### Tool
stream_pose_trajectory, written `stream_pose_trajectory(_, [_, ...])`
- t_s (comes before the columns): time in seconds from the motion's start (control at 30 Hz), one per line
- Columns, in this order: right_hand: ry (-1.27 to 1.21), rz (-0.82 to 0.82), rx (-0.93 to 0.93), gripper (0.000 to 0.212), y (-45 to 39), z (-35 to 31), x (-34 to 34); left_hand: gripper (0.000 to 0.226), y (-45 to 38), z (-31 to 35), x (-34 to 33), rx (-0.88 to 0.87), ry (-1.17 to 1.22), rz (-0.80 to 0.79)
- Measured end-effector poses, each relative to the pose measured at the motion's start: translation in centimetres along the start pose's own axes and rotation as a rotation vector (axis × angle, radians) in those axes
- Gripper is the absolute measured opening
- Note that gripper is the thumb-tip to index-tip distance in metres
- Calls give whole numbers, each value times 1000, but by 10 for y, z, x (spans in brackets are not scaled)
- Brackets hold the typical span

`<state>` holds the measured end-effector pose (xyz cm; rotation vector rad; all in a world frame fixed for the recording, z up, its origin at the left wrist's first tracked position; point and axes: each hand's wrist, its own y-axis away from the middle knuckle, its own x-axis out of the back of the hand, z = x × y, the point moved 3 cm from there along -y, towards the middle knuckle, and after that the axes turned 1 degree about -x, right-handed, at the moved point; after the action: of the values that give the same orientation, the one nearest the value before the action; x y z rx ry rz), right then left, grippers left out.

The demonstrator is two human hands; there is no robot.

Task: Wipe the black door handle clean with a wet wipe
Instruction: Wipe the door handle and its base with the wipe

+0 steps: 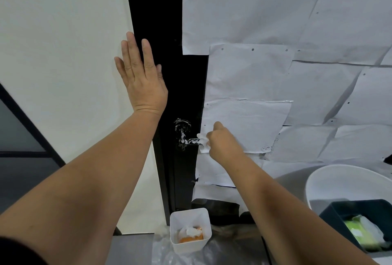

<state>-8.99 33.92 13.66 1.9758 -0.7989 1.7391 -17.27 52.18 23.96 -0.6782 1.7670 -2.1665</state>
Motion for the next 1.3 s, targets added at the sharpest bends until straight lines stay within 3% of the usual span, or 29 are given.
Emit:
stream_pose_trajectory(0.1, [-71, 36, -49, 10, -7, 5, 0, 44, 0, -1, 0, 6, -9, -2])
stream_pose_trajectory(0.2, [-193, 30, -130, 23, -15, 13, 2, 45, 0, -1, 0, -4, 1, 5])
stream_pose_trajectory(0.33, [-235, 21, -32, 36, -11, 9, 4, 45, 0, -2, -1, -4, 6, 22])
stream_pose_trajectory(0.5, [-62, 35, 122, 29, -5, -1, -3, 45, 1, -2, -2, -13, 4, 31])
stream_pose_trajectory(0.73, [-160, 52, -12, 20, -16, 1, 5, 45, 0, -1, 0, -6, 3, 12])
stream_pose_trajectory(0.87, [-119, -14, 44, 26, -14, -6, 7, 44, 0, -2, -1, -5, 2, 19])
stream_pose_trajectory(1.0, [-32, 23, 77, 23, -6, -12, 0, 44, 1, -2, -1, -5, 7, 19])
stream_pose_trajectory(1.17, [-161, 51, -52, 22, -19, -7, 5, 45, 1, -2, -1, -5, 11, 17])
stream_pose_trajectory(1.3, [-106, 7, 66, 19, -13, -15, 3, 45, 1, -3, -2, -4, 21, 18])
